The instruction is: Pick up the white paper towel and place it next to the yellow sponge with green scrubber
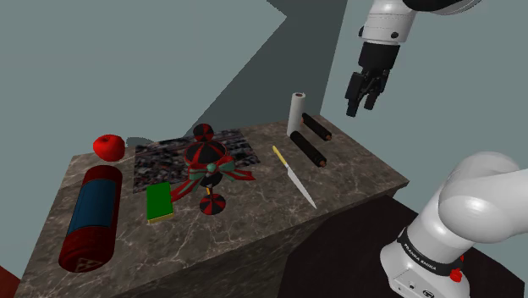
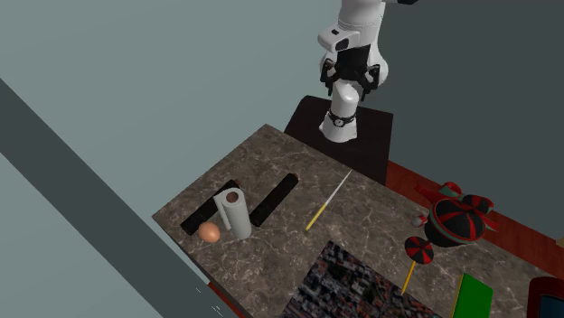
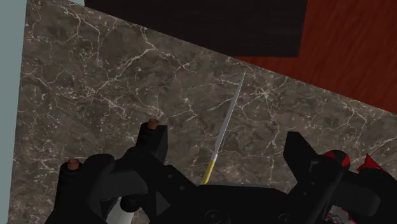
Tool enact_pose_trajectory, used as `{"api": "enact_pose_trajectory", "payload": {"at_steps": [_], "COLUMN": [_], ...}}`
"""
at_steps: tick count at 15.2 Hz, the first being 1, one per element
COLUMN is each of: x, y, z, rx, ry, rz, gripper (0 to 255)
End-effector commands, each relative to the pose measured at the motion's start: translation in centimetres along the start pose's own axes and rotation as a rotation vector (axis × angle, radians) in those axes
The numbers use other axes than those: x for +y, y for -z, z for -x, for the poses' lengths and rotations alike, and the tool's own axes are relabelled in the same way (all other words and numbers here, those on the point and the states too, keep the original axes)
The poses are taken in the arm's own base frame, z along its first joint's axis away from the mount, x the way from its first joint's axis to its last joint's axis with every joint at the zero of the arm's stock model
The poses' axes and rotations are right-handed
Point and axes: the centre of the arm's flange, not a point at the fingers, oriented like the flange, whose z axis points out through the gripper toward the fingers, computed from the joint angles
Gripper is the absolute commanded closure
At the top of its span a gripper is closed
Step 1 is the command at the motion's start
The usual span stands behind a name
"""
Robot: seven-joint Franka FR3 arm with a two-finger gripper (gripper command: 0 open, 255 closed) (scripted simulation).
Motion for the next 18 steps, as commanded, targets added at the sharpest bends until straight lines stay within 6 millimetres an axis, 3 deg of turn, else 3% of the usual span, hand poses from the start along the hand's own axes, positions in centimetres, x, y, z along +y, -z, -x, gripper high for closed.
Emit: {"api": "enact_pose_trajectory", "payload": {"at_steps": [1,18], "x": [0.0,8.5], "y": [0.0,-3.9], "z": [0.0,-19.4], "rx": [0.0,0.048], "ry": [0.0,-0.156], "rz": [0.0,0.04], "gripper": [0,0]}}
